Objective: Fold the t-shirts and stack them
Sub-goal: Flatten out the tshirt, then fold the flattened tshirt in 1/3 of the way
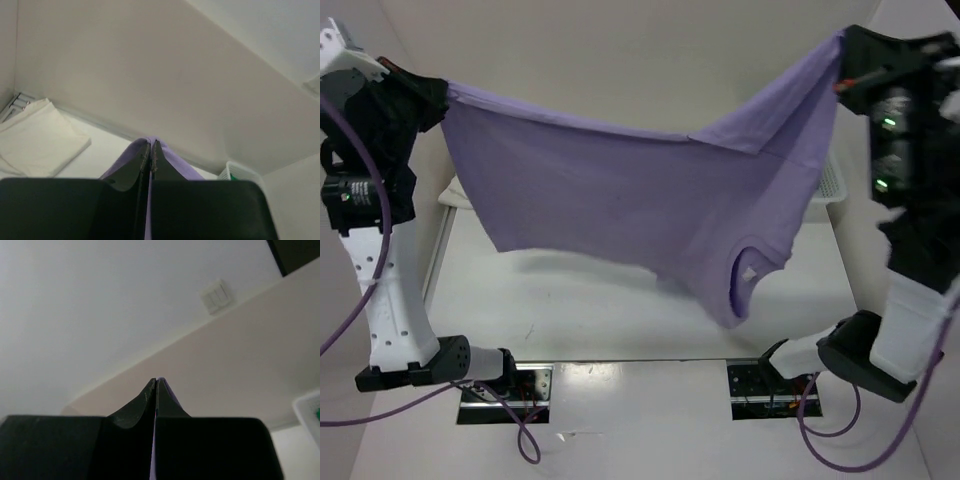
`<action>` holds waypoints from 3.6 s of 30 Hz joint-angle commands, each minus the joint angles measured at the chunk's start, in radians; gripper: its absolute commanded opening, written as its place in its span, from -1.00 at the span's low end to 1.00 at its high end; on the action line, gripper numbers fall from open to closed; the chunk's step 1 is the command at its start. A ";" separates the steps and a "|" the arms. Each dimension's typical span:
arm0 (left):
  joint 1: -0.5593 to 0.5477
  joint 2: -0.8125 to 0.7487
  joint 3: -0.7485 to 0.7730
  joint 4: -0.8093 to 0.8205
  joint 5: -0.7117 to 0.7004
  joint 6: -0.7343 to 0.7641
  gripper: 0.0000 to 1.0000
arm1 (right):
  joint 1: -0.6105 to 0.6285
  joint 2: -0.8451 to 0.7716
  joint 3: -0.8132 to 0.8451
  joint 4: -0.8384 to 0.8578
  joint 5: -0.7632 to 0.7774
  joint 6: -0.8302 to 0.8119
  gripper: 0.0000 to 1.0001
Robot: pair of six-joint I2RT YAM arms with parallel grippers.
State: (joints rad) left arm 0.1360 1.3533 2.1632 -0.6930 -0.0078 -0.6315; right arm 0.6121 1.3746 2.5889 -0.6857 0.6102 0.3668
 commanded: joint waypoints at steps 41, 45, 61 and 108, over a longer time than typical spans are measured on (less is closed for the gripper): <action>0.100 0.224 -0.426 0.403 -0.043 -0.036 -0.99 | -0.455 0.029 -0.994 0.235 -0.265 0.081 -1.00; 0.100 0.057 -0.744 0.383 -0.109 -0.036 -0.99 | -0.465 -0.143 -1.278 0.148 -0.283 0.112 -1.00; 0.100 -0.267 -1.194 -0.033 0.026 0.016 -0.99 | -0.465 -0.480 -1.624 -0.417 -0.658 0.281 -1.00; 0.148 0.383 -1.082 0.432 -0.046 -0.105 -0.94 | -0.499 0.627 -0.846 0.057 -0.392 0.169 -1.00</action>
State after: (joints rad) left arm 0.2520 1.6928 1.0630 -0.3008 -0.0463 -0.7094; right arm 0.1234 1.9854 1.7020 -0.6651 0.1749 0.5518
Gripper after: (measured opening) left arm 0.022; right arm 0.003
